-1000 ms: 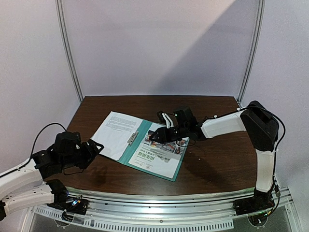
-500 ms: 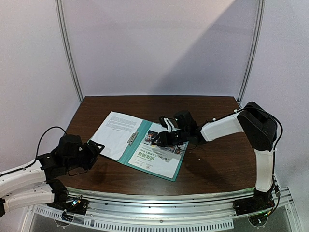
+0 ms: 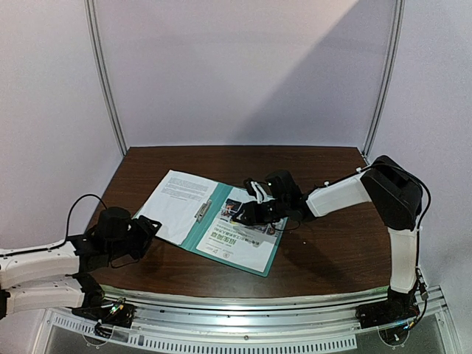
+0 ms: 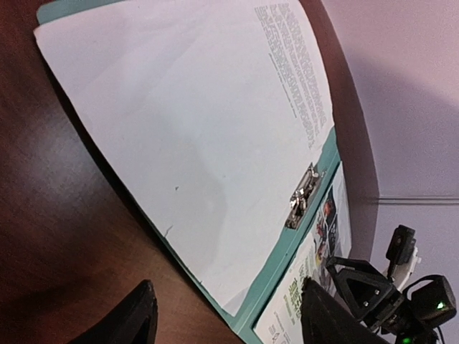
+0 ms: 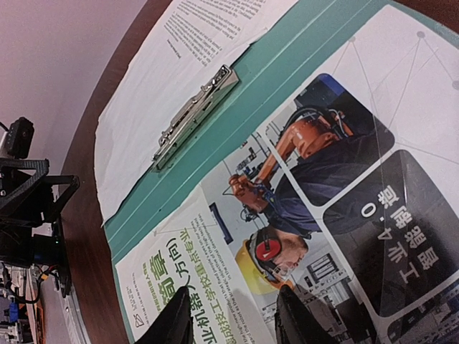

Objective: Put the files into the folder

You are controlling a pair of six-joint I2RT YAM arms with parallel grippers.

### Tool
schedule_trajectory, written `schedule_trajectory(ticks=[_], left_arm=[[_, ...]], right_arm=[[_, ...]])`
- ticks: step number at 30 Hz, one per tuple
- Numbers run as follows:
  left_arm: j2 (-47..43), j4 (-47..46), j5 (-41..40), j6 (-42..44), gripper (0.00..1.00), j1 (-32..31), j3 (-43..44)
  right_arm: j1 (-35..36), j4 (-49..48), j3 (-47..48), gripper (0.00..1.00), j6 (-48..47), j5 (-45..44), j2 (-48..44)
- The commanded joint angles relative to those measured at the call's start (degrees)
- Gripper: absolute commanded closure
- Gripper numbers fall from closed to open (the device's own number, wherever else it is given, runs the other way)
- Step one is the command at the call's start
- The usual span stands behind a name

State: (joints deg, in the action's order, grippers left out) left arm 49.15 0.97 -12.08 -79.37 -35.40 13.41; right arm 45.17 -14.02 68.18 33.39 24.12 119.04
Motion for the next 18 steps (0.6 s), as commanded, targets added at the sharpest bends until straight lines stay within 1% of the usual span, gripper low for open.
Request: schedule_trajectory(ticks=[1, 8, 18], left_arm=[[2.24, -5.35, 0.14, -0.87, 0.32, 1.61, -0.40], [4.25, -6.34, 0.34, -2.34, 0.35, 2.75, -0.15], [5.90, -5.74, 0.84, -4.60, 0.36, 3.81, -0.50]], right_arm=[[0.14, -0.18, -0.64, 0.62, -0.05, -0.81, 1.19], [0.06, -0.22, -0.77, 0.62, 0.00, -0.69, 1.61], [0.06, -0.19, -0.59, 0.62, 0.01, -0.56, 2.05]])
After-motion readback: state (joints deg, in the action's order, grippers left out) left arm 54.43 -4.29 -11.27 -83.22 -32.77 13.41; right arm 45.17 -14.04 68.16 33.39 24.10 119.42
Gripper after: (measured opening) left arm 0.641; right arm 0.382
